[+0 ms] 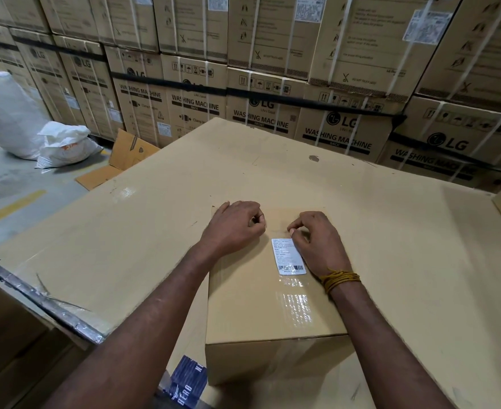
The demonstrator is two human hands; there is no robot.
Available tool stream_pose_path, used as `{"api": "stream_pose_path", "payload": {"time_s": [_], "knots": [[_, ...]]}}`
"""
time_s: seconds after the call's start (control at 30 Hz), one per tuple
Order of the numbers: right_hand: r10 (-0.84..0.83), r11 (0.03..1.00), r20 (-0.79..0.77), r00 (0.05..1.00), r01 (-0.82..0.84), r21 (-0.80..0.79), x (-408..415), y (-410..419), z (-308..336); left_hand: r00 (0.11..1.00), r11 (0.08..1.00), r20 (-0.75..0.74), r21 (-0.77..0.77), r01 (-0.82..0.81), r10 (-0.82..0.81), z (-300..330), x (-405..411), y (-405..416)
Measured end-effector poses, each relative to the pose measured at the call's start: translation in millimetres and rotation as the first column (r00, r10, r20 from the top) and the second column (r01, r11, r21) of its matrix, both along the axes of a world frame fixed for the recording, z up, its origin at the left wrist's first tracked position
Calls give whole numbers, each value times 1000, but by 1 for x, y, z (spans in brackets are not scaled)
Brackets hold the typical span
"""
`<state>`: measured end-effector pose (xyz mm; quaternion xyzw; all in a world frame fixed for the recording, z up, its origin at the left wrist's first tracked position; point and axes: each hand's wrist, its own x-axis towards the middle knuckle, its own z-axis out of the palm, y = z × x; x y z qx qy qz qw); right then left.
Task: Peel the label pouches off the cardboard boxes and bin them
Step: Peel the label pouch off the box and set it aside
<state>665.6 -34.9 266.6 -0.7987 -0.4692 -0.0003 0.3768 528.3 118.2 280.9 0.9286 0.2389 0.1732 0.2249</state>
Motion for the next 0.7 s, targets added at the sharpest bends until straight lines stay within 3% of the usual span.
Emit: {"api": "stream_pose_path", "payload": {"time_s": [0.7], "knots": [[2, 1000, -32, 1000, -1, 19, 0, 0, 1, 1000, 1000, -4, 5, 1, -1, -2, 1, 2]]}}
